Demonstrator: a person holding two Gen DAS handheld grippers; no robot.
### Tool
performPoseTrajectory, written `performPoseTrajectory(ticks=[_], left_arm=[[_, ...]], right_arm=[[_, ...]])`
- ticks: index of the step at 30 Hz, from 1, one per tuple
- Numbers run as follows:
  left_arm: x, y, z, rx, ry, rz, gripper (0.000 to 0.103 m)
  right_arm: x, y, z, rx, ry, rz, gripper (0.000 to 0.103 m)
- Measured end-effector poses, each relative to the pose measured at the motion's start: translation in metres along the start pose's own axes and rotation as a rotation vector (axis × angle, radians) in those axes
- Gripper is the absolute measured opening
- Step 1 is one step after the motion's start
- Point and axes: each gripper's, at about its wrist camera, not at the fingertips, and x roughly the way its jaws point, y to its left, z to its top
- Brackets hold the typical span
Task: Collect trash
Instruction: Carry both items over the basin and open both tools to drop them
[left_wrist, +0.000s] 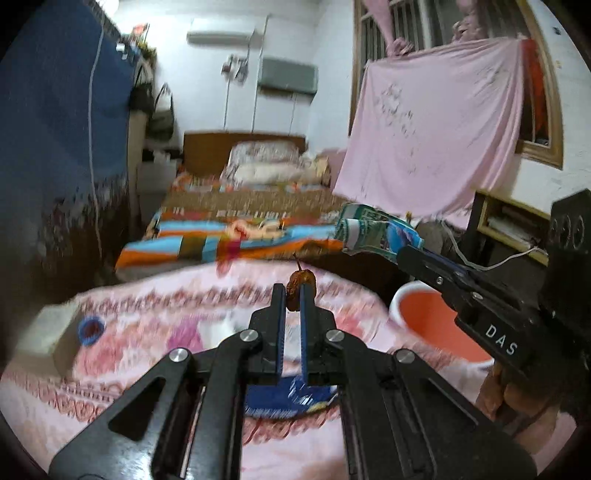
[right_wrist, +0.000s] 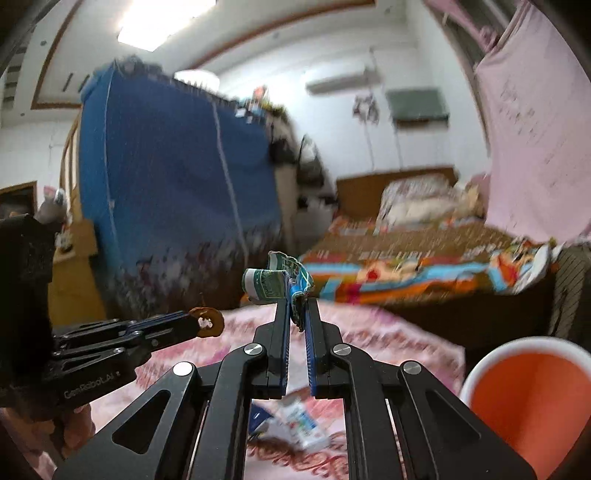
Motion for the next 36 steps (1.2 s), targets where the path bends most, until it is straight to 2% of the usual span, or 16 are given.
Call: performPoseTrajectory(ticks=[7, 11, 16, 22, 28, 36], left_arm=[[0.0, -0.031, 0.027, 0.071, -0.116, -0.058, 0.0], [0.004, -0.053, 0.038, 0.118, -0.158, -0.103, 0.0], [0.015, -0.079, 0.044, 0.156, -0.15, -0.184, 0.0], [0.034, -0.102, 0.043, 0.148, -0.071, -0.263, 0.0], [0.067, -0.12, 0.039, 0.105, 0.057, -0.319, 0.0], [0.101, -0.148, 0.03, 0.079, 0.193, -0.38, 0.0]], right_arm=[[-0.035, -0.017, 0.017, -0.017, -0.173, -0.156, 0.006], [-0.048, -0.034, 0.021, -0.002, -0.214, -0.232, 0.006], [-0.056, -0.06, 0.023, 0.045, -0.223, -0.324, 0.006], [-0.065, -0.092, 0.022, 0.112, -0.186, -0.409, 0.007], [-0.064, -0.124, 0.014, 0.207, -0.094, -0.45, 0.008], [-0.064, -0.146, 0.007, 0.272, -0.002, -0.502, 0.008]])
